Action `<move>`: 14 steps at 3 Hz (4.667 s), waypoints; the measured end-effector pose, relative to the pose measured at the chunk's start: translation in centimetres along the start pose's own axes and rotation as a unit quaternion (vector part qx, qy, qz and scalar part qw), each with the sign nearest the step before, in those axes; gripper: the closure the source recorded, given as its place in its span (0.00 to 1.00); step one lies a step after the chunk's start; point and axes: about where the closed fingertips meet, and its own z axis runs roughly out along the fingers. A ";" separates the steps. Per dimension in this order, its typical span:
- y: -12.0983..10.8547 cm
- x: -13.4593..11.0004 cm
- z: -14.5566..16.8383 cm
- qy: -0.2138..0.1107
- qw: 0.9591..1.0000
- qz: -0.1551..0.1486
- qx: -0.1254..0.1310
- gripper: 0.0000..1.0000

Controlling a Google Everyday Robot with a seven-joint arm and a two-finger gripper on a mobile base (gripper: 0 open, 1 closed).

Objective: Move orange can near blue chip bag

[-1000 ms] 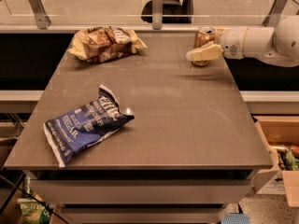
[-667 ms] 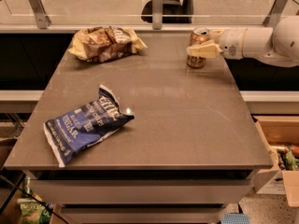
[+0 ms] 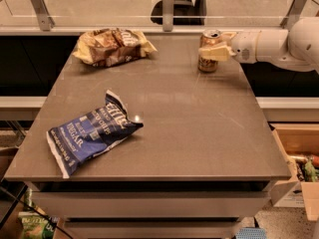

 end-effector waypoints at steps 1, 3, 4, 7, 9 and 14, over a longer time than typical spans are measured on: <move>0.1 0.0 0.3 0.000 1.000 0.000 -0.002 1.00; 1.2 -1.6 0.1 -0.004 1.000 -0.007 -0.014 1.00; 3.1 -3.6 -0.9 -0.004 1.000 -0.013 -0.022 1.00; 12.4 -6.8 -2.8 -0.001 0.999 -0.028 -0.027 1.00; 19.8 -6.0 -2.7 0.012 1.000 -0.014 -0.025 1.00; 28.2 -3.5 0.7 -0.034 0.999 0.020 -0.018 1.00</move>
Offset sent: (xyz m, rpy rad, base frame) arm -0.0014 0.0039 0.0045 0.0004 -0.0036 0.0064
